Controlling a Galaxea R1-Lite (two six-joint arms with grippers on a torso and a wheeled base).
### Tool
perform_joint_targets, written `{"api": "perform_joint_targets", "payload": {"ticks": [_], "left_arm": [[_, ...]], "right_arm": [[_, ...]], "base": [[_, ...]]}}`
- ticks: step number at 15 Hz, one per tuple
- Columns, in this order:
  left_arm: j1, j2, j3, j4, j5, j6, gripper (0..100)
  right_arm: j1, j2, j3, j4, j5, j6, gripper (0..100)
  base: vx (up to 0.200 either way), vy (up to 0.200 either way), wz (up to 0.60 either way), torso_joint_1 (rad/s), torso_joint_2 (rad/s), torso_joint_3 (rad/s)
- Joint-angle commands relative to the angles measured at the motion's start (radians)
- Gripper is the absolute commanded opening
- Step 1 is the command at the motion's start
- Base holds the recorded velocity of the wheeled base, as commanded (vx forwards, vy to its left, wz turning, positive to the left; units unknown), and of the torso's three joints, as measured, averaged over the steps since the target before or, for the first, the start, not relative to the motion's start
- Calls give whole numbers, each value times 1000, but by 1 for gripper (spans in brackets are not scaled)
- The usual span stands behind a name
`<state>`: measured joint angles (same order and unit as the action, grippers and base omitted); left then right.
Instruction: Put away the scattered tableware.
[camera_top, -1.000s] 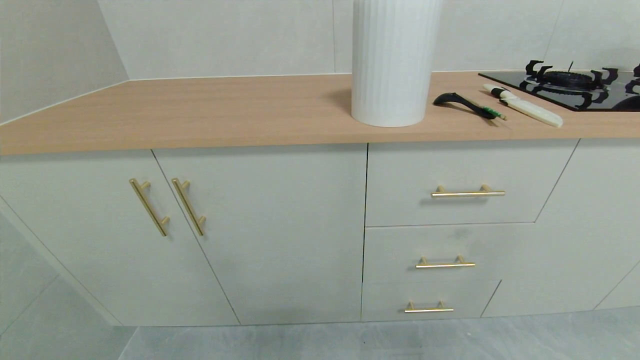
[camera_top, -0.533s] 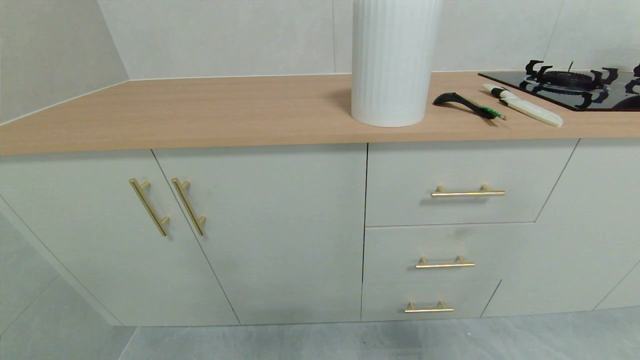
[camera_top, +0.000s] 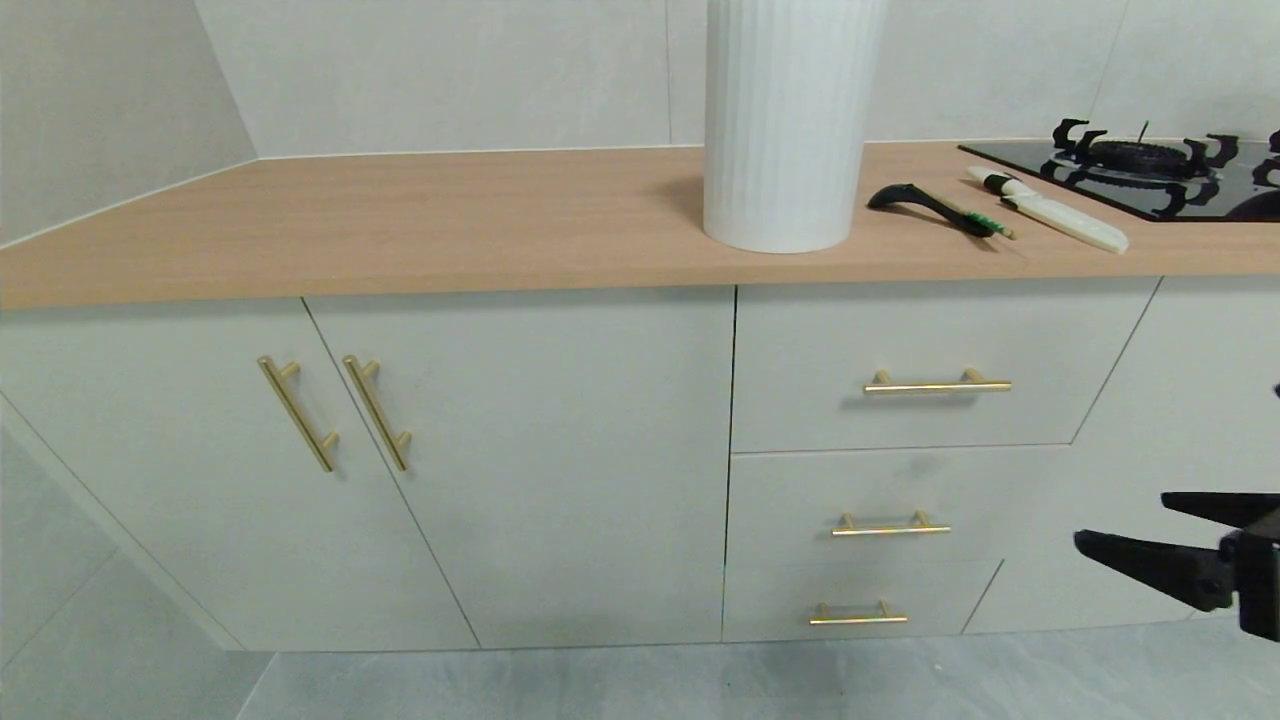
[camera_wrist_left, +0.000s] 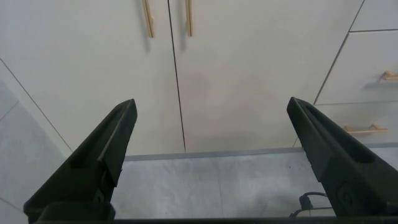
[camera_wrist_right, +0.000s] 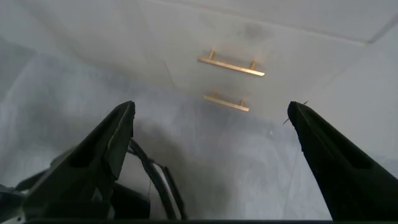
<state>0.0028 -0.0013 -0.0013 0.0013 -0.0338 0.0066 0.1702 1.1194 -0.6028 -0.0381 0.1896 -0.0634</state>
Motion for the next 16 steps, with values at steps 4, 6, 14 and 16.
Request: {"api": "perform_joint_targets", "payload": {"ticks": [4,6,14,16], "left_arm": [[0,1,1,0,0,1,100],[0,1,1,0,0,1,100],[0,1,1,0,0,1,100],[0,1,1,0,0,1,100]], "right_arm": [[45,356,32,-197,-21,10,100],[45,402,86,-332,-21,8,100],[49,764,109,-657,-162,34,100],[49,853,106,-767,-191,82,100]], "base": [[0,0,0,0,0,0],[0,0,0,0,0,0],[0,0,0,0,0,0],[0,0,0,0,0,0]]}}
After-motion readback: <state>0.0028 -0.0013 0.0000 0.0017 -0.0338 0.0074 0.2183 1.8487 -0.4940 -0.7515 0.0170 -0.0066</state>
